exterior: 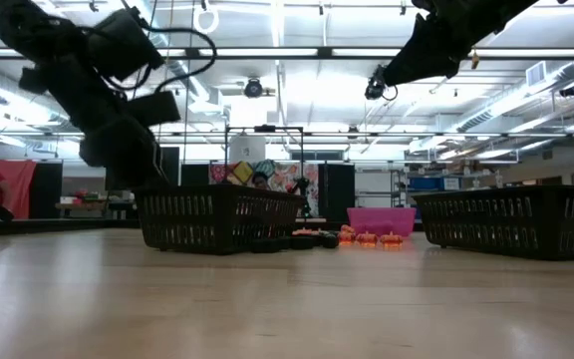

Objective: Sort Halloween decoration
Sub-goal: Put the white skull toy into the pink container

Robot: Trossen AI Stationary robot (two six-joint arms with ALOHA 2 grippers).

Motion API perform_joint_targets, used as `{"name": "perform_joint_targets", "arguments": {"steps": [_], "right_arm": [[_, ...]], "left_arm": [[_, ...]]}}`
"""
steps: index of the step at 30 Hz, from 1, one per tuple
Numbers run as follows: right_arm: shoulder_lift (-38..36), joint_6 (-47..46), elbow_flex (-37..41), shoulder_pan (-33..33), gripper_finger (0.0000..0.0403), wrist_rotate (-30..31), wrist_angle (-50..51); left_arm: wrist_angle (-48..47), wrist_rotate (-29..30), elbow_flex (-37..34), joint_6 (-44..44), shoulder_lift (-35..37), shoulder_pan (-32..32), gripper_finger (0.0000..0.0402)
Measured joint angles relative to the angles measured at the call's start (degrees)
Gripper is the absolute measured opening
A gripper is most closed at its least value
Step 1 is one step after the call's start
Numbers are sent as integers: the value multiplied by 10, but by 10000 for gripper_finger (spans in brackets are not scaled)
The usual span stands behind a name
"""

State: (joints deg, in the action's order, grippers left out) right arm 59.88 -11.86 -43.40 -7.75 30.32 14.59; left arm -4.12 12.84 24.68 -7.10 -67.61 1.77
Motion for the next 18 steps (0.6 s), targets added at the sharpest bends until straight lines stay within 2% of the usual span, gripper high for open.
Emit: {"name": "perform_joint_targets", "arguments": {"steps": [4, 14, 18], "right_arm": [[0, 0, 0, 0, 141, 0, 0], [32, 18, 0, 0, 141, -20, -23], [54, 23, 0, 0, 141, -21, -25]], "left_arm": [[-18, 0, 2, 7, 33, -7, 117], [-20, 0, 2, 26, 27, -23, 118], [-19, 1, 2, 16, 27, -30, 137]]}}
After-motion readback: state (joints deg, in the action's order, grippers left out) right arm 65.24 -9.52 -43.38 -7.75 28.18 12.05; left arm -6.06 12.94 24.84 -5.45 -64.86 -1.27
